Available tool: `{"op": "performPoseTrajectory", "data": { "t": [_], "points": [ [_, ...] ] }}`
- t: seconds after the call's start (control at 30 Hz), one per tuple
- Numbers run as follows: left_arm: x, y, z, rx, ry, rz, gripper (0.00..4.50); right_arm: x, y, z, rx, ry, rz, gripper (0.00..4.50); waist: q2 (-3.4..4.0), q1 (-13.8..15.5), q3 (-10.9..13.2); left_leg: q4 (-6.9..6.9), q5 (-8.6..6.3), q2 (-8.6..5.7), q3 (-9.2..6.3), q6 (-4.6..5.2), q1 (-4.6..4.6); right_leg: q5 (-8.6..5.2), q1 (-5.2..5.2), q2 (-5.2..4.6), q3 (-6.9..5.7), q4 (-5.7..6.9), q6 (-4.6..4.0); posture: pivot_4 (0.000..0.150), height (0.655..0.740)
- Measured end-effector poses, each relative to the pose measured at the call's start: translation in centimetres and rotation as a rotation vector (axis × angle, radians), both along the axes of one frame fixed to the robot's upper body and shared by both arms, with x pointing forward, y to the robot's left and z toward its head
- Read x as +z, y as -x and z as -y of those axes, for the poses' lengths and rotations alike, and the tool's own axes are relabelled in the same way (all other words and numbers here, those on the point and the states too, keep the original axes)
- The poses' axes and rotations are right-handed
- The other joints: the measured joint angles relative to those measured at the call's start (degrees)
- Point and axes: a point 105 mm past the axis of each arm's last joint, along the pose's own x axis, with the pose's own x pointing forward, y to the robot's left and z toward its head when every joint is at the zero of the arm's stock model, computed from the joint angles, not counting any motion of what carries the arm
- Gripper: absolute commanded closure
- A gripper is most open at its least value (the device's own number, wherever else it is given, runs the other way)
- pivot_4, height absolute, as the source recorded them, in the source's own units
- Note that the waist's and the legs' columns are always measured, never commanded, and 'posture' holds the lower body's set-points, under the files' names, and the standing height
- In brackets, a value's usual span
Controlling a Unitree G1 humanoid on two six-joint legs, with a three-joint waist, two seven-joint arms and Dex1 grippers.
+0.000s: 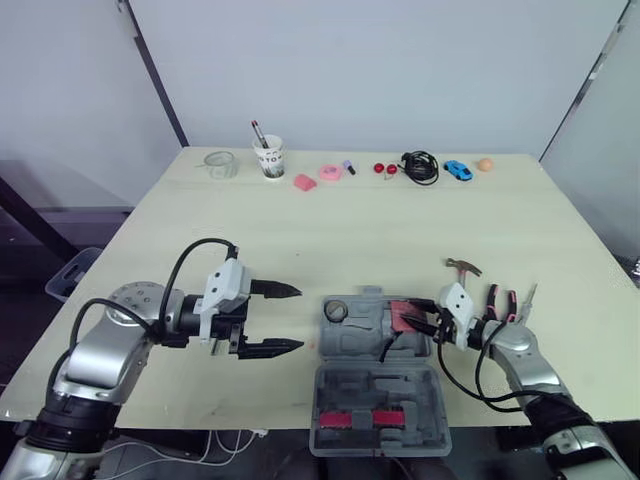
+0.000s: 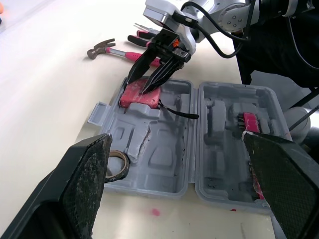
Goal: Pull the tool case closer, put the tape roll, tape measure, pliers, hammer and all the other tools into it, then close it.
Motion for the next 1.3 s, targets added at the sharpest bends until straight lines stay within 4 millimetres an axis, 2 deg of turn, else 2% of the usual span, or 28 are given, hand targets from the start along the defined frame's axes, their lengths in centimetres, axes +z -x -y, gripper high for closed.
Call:
{"op": "performPoseTrajectory", "data": {
  "t": [0.17, 0.33, 0.53, 0.67, 0.77, 0.87, 1.03, 1.13, 1.23, 1.3],
  "points": [
    [-0.8, -0.6, 0.4, 0.068, 0.045, 0.043, 0.0, 0.5, -0.2, 0.0, -0.022, 0.0, 0.046, 2.63, -0.05, 0.0, -0.1, 0.01, 0.0, 0.0, 0.0, 0.0, 0.05, -0.06, -0.02, 0.0, 0.07, 0.13, -0.11, 0.15, 0.74],
    [-1.8, -0.8, 0.1, 0.146, 0.085, 0.032, 0.0, 1.2, 0.7, 0.0, -0.032, -0.025, 0.079, 2.63, 0.14, 0.1, 0.1, 0.0, 0.0, 0.0, -0.03, 0.0, -0.04, 0.02, -0.06, -0.01, 0.06, 0.12, 0.04, 0.15, 0.74],
    [-2.3, -1.2, -1.4, 0.286, 0.129, 0.037, 0.0, 4.4, 2.0, 1.2, -0.055, -0.067, 0.156, 2.63, 0.25, 0.2, 0.2, 0.01, 0.0, 0.0, -0.1, 0.0, -0.06, 0.03, -0.06, -0.04, 0.04, 0.11, 0.06, 0.15, 0.74],
    [-3.6, -0.8, -2.8, 0.401, 0.155, 0.0, 0.0, 5.6, 3.1, 3.4, -0.146, -0.094, 0.176, 2.63, 0.22, 0.2, 0.2, 0.0, 0.0, 0.01, -0.09, -0.01, -0.06, 0.01, -0.06, -0.05, 0.03, 0.08, 0.03, 0.15, 0.74],
    [-3.8, -0.6, -3.8, 0.469, 0.175, -0.004, 0.0, 5.5, 3.6, 5.0, -0.226, -0.1, 0.175, 2.63, 0.23, 0.2, 0.2, -0.01, 0.0, 0.02, -0.09, -0.01, -0.05, -0.07, -0.06, -0.06, 0.04, 0.09, -0.11, 0.15, 0.74],
    [-4.2, -0.6, -5.2, 0.563, 0.199, -0.002, 0.0, 5.1, 4.6, 7.6, -0.341, -0.095, 0.173, 2.63, 0.23, 0.4, 0.2, -0.01, -0.01, -0.01, -0.09, -0.01, -0.05, -0.08, -0.05, -0.09, 0.04, 0.06, -0.12, 0.15, 0.74],
    [-5.9, -0.1, -8.5, 0.751, 0.208, -0.009, 0.0, 3.5, 8.4, 12.7, -0.563, -0.092, 0.122, 2.63, 0.21, 0.3, 0.1, -0.04, -0.01, 0.01, -0.07, -0.01, -0.05, -0.1, -0.05, -0.1, 0.04, 0.01, -0.15, 0.15, 0.74],
    [-6.6, 0.5, -9.3, 0.787, 0.201, -0.018, 0.0, 2.9, 10.0, 14.3, -0.654, -0.105, 0.103, 1.34, 0.22, 0.1, 0.1, -0.04, -0.01, 0.17, -0.04, -0.01, 0.03, -0.11, -0.05, -0.1, 0.11, -0.03, -0.16, 0.15, 0.74],
    [-7.4, 1.6, -11.2, 0.871, 0.185, -0.027, 0.0, 2.7, 11.7, 16.1, -0.745, -0.109, 0.094, 0.01, 0.23, 0.1, 0.1, -0.06, -0.02, 0.3, 0.0, -0.02, 0.05, -0.11, -0.06, -0.11, 0.13, -0.07, -0.17, 0.15, 0.74],
    [-8.2, 2.4, -12.3, 0.917, 0.162, -0.041, 0.0, 2.2, 12.8, 16.8, -0.778, -0.105, 0.072, 0.01, 0.23, 0.1, 0.1, -0.06, -0.02, 0.34, 0.0, -0.02, 0.05, -0.11, -0.06, -0.12, 0.13, -0.13, -0.18, 0.15, 0.74]
  ]
}}
